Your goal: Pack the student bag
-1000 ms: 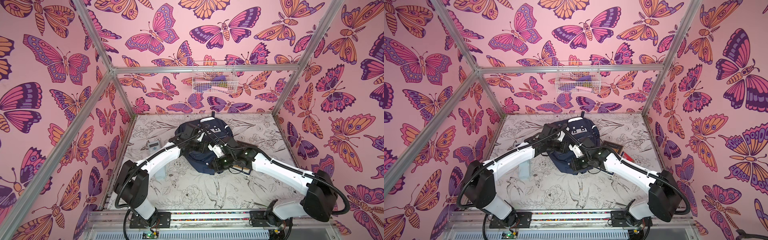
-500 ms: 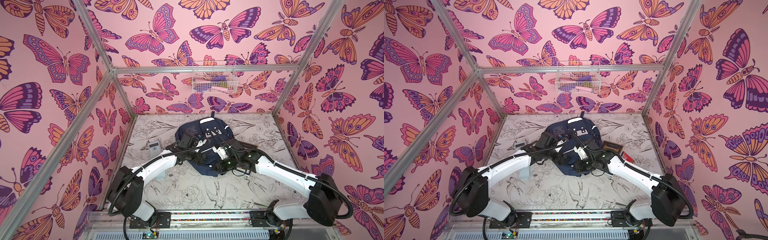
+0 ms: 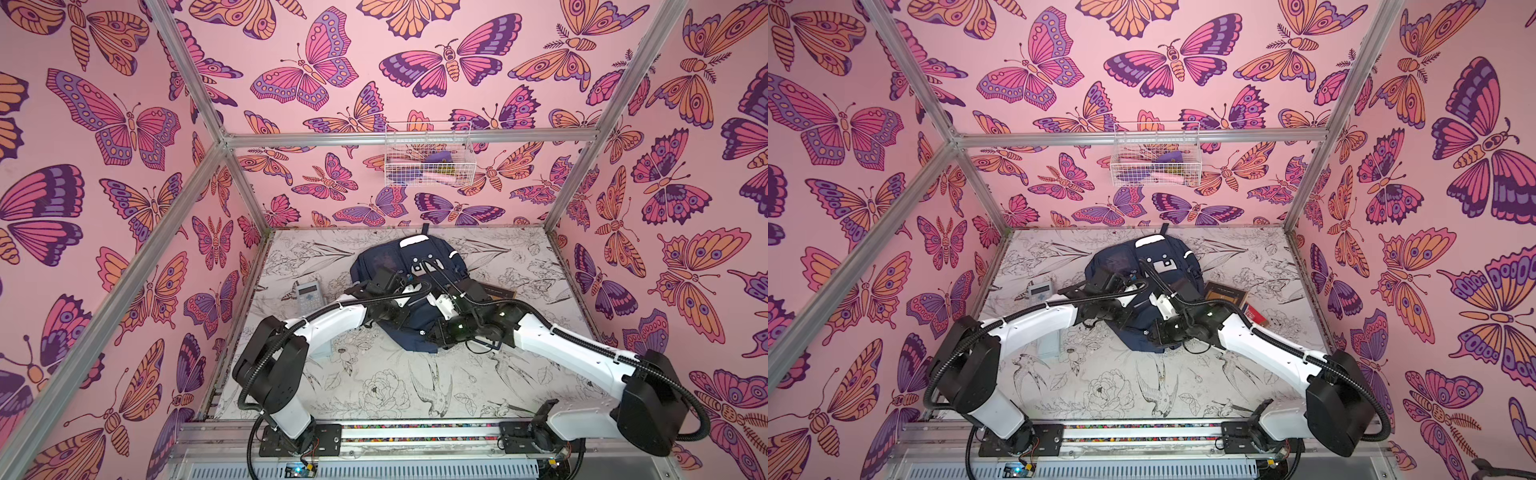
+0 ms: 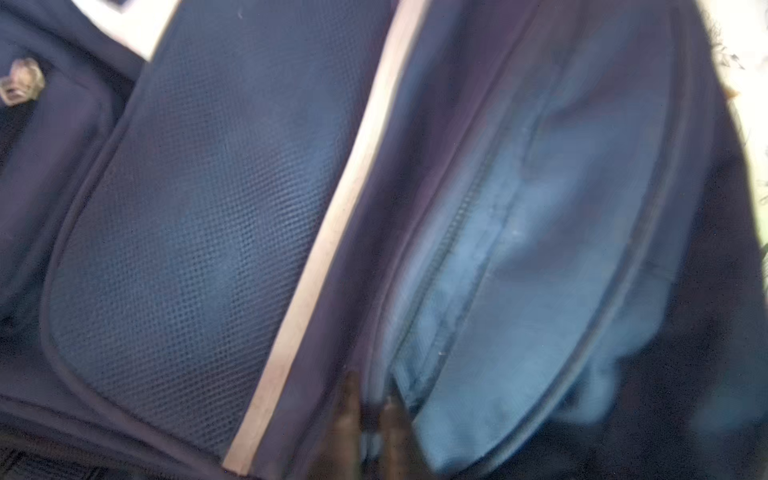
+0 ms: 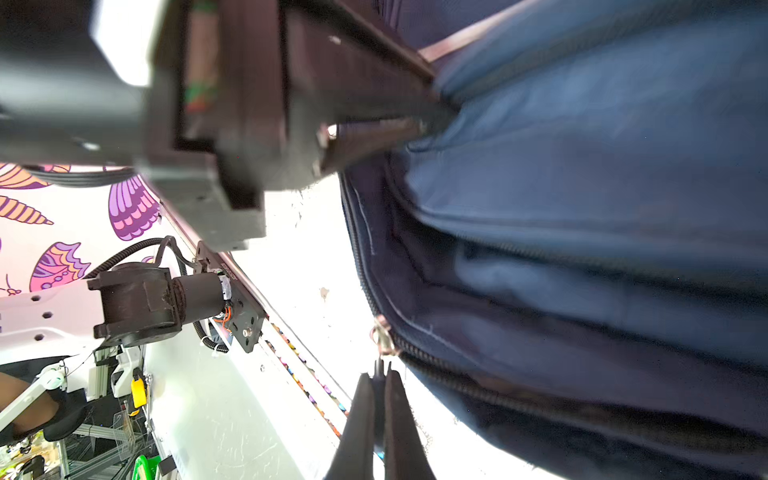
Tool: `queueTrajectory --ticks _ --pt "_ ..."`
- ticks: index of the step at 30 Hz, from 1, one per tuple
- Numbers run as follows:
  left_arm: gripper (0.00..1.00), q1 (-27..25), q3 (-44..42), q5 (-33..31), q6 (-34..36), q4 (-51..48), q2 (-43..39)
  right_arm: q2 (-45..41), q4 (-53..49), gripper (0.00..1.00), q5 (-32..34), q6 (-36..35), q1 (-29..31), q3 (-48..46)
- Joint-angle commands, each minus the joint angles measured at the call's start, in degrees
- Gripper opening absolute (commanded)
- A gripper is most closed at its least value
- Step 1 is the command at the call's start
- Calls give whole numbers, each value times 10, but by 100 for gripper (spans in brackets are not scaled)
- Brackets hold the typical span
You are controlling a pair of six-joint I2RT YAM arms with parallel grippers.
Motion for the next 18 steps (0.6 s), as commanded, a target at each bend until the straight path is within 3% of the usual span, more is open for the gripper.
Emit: queueTrajectory --ticks 1,8,18 --pt "0 7 48 5 -51 14 -24 -16 10 0 -15 -3 -2 6" --pt "0 4 113 81 -199 30 -46 8 26 0 -25 3 4 29" --pt "0 3 101 163 -343 137 -62 116 111 0 -29 37 30 88"
